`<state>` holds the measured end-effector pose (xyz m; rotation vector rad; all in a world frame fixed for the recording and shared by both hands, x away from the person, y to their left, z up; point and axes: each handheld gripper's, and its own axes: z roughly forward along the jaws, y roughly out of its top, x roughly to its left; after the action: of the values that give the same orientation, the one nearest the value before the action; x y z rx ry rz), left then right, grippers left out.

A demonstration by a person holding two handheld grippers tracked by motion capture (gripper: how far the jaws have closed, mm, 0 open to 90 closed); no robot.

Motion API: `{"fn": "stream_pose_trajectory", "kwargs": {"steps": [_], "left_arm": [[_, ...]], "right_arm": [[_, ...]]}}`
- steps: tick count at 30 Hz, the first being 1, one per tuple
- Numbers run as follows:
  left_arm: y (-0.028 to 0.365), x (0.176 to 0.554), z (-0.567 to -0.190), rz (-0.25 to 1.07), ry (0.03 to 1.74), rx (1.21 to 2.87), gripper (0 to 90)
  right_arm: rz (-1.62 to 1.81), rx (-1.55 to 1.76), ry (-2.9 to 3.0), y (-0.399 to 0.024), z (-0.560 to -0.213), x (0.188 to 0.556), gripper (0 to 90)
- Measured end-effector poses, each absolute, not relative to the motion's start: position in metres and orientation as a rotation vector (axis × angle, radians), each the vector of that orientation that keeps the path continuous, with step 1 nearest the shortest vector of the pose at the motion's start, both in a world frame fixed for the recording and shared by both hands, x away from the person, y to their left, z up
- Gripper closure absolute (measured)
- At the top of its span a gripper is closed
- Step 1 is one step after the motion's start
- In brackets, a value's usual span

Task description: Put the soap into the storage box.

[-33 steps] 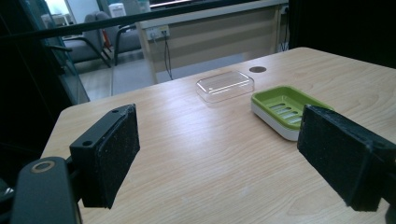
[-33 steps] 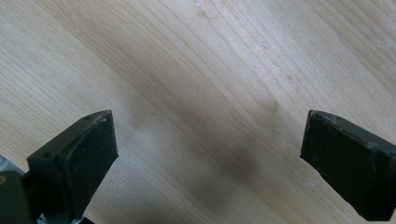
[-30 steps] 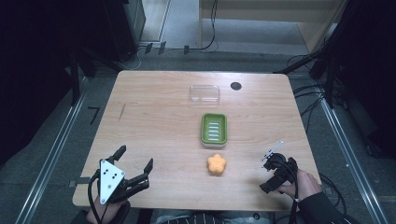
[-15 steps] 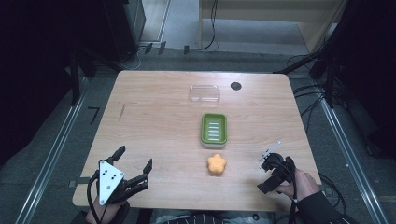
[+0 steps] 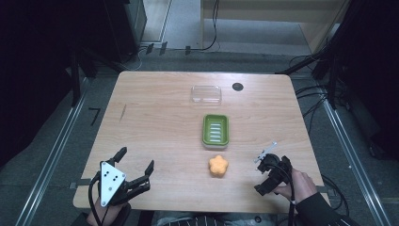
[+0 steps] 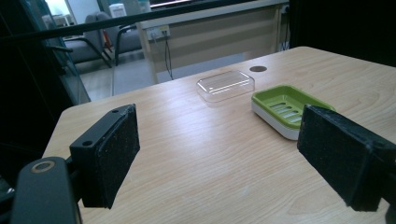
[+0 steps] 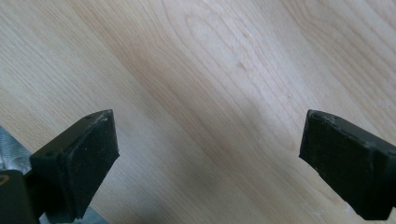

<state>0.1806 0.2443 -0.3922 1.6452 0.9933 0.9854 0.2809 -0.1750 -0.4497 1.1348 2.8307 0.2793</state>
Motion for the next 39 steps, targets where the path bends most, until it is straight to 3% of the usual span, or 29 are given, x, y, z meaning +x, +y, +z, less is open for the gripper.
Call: {"fn": "stream_pose_trajectory", "kwargs": {"steps": [39], "left_arm": [[0.245, 0.18, -0.392, 0.989, 0.997, 1.647, 13.0]], "right_arm": [[0.312, 0.901, 2.918, -0.106, -0.441, 0.301, 4.5]]}}
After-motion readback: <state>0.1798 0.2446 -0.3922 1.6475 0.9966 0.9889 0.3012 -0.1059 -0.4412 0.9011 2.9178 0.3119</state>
